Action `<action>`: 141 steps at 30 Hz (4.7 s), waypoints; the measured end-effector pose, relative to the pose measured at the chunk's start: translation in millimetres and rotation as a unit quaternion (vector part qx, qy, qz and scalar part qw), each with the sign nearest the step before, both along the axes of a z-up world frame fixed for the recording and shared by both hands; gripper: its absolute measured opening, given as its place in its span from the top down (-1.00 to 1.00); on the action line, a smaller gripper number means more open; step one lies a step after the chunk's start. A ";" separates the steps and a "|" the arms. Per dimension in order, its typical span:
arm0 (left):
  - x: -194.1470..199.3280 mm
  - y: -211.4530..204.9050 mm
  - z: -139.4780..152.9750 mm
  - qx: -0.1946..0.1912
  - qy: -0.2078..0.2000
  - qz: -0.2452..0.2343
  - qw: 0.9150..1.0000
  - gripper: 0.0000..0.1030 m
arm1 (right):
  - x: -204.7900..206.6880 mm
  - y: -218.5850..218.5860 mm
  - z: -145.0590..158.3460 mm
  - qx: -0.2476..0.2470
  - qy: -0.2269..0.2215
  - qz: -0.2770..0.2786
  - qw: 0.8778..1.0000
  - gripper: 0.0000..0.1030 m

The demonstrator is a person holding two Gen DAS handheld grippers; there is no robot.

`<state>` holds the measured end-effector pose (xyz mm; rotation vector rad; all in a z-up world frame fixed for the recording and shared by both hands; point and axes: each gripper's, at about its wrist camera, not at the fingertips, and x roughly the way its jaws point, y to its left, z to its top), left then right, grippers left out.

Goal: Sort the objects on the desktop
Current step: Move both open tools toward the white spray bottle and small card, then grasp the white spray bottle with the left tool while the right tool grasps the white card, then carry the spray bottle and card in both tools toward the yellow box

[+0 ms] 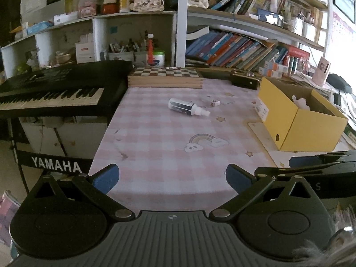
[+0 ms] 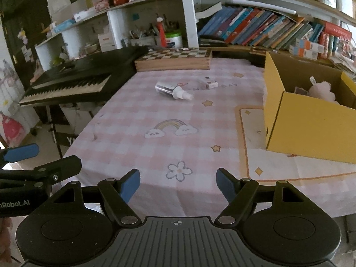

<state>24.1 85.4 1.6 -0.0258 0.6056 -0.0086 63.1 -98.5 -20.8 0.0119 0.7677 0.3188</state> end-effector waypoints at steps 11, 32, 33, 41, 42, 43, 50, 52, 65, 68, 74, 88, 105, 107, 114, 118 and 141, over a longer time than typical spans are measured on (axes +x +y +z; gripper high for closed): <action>31.3 0.1 -5.5 0.002 0.009 0.014 1.000 -1.00 | 32.6 4.2 -5.5 0.000 0.009 0.016 1.000 -0.50; 152.2 -14.2 -17.4 0.000 0.044 0.028 0.999 -1.00 | 145.4 -10.5 -9.5 0.016 0.018 0.007 1.000 -0.50; 158.4 -14.5 -16.9 0.001 0.045 0.029 0.999 -1.00 | 152.3 -10.8 -8.9 0.019 0.017 0.005 1.000 -0.50; 213.6 -13.9 -19.9 0.001 0.056 0.053 0.997 -1.00 | 203.1 -11.5 4.5 0.027 -0.016 -0.020 0.999 -0.50; 220.0 -13.4 -20.8 -0.002 0.057 0.057 0.997 -1.00 | 210.6 -10.0 7.1 0.028 -0.020 -0.020 0.999 -0.50; 226.5 -12.9 -22.1 -0.007 0.059 0.062 0.996 -1.00 | 218.0 -7.9 9.9 0.027 -0.024 -0.018 0.999 -0.50; 277.1 -14.6 -36.7 -0.036 0.077 0.092 0.992 -1.00 | 289.1 18.9 19.0 -0.022 -0.019 0.008 1.000 -0.50; 290.8 -17.2 -43.0 -0.036 0.088 0.096 0.991 -1.00 | 310.4 26.8 13.1 -0.034 0.003 0.022 0.999 -0.50; 342.0 -34.4 -71.1 -0.022 0.119 0.104 0.987 -0.95 | 375.1 54.5 -57.8 -0.089 0.124 0.073 0.986 -0.51; 345.4 -34.1 -75.8 -0.036 0.128 0.094 0.987 -0.80 | 374.4 55.4 -59.8 -0.090 0.117 0.083 0.986 -0.45; 340.4 -43.1 -77.8 -0.031 0.126 0.056 0.990 -0.08 | 365.1 50.0 -56.2 -0.098 0.087 0.071 0.989 0.40; 330.0 -35.4 -78.0 0.017 0.120 0.003 0.993 0.35 | 346.4 48.6 -55.7 -0.089 0.087 0.070 0.990 0.40; 307.4 4.0 -34.1 -0.104 0.087 0.042 0.990 0.41 | 324.4 34.3 -19.2 -0.029 0.057 0.060 0.996 0.42; 294.6 9.5 -21.9 -0.120 0.075 0.039 0.989 0.41 | 314.4 29.9 -6.8 -0.014 0.049 0.059 0.997 0.42; 248.6 19.0 7.4 -0.156 0.048 0.011 0.986 0.41 | 272.8 7.9 33.2 0.042 0.021 0.060 0.997 0.42; 224.7 20.6 18.5 -0.168 0.037 -0.001 0.985 0.41 | 244.3 -6.2 49.3 0.055 0.004 0.056 0.997 0.42; 99.2 32.2 12.5 -0.183 0.073 -0.063 0.978 0.41 | 86.9 -13.1 41.9 0.062 0.036 0.036 0.997 0.42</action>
